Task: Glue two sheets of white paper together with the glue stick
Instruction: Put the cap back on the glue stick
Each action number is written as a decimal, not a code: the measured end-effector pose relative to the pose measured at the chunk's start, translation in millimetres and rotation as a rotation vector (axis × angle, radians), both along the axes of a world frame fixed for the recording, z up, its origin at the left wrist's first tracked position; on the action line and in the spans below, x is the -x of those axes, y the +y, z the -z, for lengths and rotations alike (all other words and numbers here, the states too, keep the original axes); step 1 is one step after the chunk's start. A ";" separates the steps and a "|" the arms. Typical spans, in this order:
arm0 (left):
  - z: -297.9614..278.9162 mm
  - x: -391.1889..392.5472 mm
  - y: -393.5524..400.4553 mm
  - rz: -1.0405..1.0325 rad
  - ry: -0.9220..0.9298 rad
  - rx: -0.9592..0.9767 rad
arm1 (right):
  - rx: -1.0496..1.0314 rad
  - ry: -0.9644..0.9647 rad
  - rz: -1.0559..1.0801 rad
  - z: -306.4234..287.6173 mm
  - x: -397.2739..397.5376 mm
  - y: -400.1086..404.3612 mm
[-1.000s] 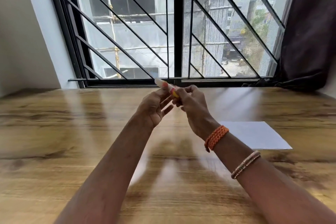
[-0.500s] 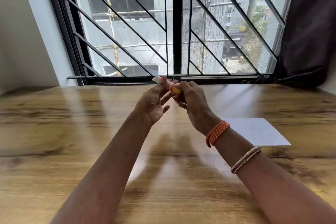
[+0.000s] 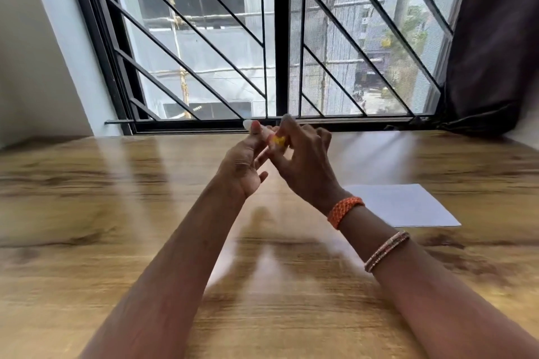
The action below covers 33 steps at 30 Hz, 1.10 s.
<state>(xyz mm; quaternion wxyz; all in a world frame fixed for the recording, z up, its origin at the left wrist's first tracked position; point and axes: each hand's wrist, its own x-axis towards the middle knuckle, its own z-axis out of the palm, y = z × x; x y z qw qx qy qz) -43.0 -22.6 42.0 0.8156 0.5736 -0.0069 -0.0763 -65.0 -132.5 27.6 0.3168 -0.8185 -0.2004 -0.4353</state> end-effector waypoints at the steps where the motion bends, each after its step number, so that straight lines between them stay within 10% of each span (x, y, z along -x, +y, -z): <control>1: -0.3 0.3 -1.2 0.039 -0.026 0.016 | -0.242 0.140 -0.149 -2.7 -1.6 1.7; 4: -1.1 0.7 -2.6 0.101 -0.078 0.051 | -0.816 0.510 -0.489 -10.5 -7.5 0.5; 7: -0.6 -0.2 -1.9 0.058 -0.080 0.023 | -0.916 0.616 -0.566 -12.5 -6.8 -1.9; 13: 0.5 0.0 -2.2 -0.051 0.011 -0.026 | 0.400 -0.278 0.223 -3.8 1.7 -3.4; 15: 0.0 0.8 -2.1 -0.054 0.024 -0.015 | 0.510 -0.365 0.287 -4.2 3.2 -5.6; 18: -2.4 1.9 -0.7 -0.042 0.005 0.019 | 0.269 -0.196 0.203 -4.8 6.6 -1.6; 23: -3.9 1.4 -0.8 -0.008 -0.043 0.055 | -0.763 0.579 -0.385 -12.2 7.8 7.1; 26: -4.0 0.4 -1.0 0.002 -0.051 0.027 | -0.935 0.691 -0.474 -14.0 6.4 7.2; 33: -4.4 3.0 -0.2 -0.056 0.008 -0.014 | 0.373 -0.240 0.189 -6.2 5.1 -6.2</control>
